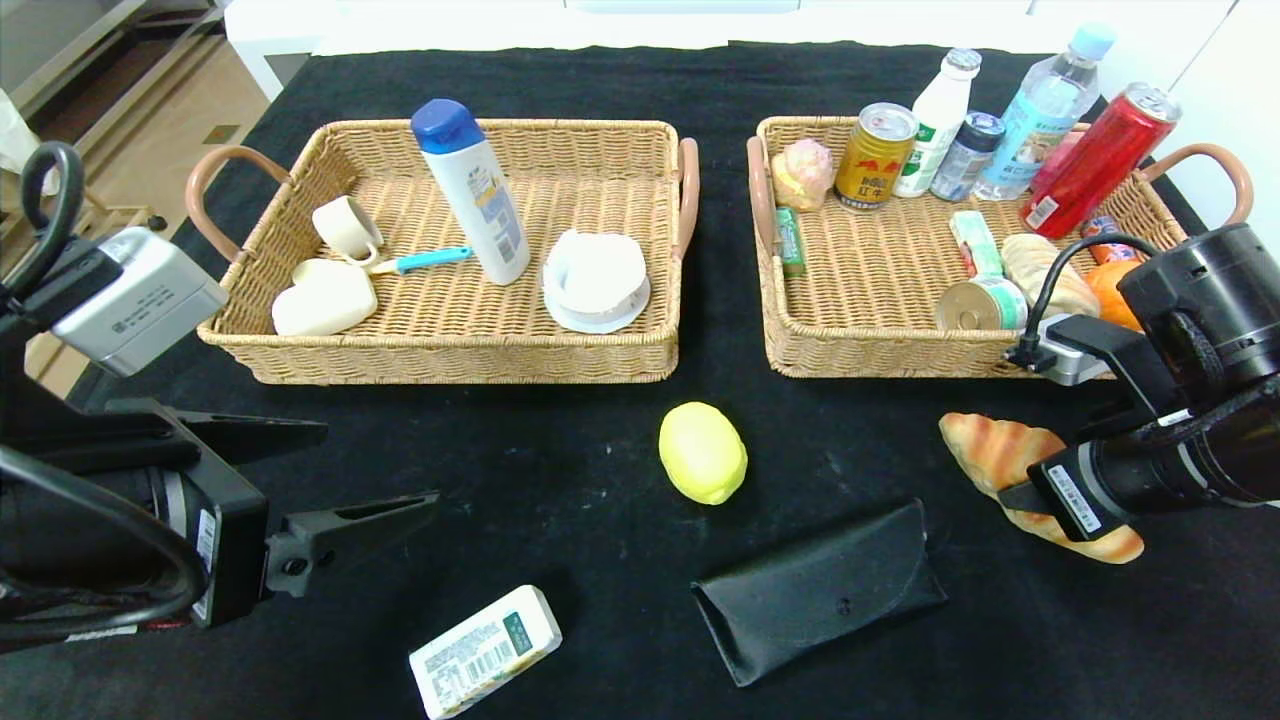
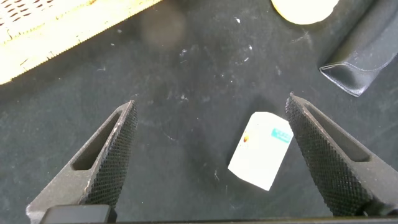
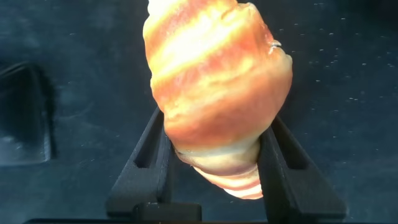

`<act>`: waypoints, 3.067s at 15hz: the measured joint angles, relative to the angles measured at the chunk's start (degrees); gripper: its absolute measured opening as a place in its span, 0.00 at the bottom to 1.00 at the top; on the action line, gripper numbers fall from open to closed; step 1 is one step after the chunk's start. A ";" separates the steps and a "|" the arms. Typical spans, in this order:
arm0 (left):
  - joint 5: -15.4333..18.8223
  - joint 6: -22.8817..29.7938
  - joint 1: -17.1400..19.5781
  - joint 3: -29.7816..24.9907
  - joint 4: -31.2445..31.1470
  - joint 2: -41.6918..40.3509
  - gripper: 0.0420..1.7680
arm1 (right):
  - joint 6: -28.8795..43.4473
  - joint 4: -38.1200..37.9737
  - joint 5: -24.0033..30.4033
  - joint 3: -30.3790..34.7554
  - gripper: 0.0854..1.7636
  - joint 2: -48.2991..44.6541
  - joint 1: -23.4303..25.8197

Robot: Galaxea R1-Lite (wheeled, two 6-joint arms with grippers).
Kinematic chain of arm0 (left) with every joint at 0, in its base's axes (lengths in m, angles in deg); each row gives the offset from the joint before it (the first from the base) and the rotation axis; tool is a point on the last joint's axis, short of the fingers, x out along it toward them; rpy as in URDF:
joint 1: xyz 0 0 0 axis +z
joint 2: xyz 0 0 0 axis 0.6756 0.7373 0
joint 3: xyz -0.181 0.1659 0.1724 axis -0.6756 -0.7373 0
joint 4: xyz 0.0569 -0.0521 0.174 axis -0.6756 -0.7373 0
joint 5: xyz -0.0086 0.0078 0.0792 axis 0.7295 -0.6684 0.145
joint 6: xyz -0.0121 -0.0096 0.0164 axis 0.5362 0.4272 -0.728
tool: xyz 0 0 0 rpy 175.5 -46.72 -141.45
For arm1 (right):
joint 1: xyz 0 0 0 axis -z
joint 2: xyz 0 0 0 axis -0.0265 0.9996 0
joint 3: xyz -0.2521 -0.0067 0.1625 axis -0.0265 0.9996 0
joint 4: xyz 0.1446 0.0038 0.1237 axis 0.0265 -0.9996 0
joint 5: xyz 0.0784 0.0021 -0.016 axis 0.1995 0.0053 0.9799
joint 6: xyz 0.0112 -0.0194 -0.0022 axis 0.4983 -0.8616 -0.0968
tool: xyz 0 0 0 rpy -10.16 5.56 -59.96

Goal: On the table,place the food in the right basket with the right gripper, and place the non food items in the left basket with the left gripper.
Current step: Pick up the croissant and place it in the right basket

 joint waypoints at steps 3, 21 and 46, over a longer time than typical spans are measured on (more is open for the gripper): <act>0.27 0.02 -0.05 -0.16 0.06 -0.24 0.97 | 0.01 -0.55 0.17 -0.30 0.44 -2.45 -0.66; 0.27 -0.66 -0.13 -2.26 4.72 -1.96 0.97 | 13.80 -1.21 -1.45 -22.53 0.44 -3.19 -5.78; 0.24 -1.05 -0.13 -2.29 4.89 -3.08 0.97 | 27.31 16.96 -4.85 -35.34 0.68 15.56 -5.03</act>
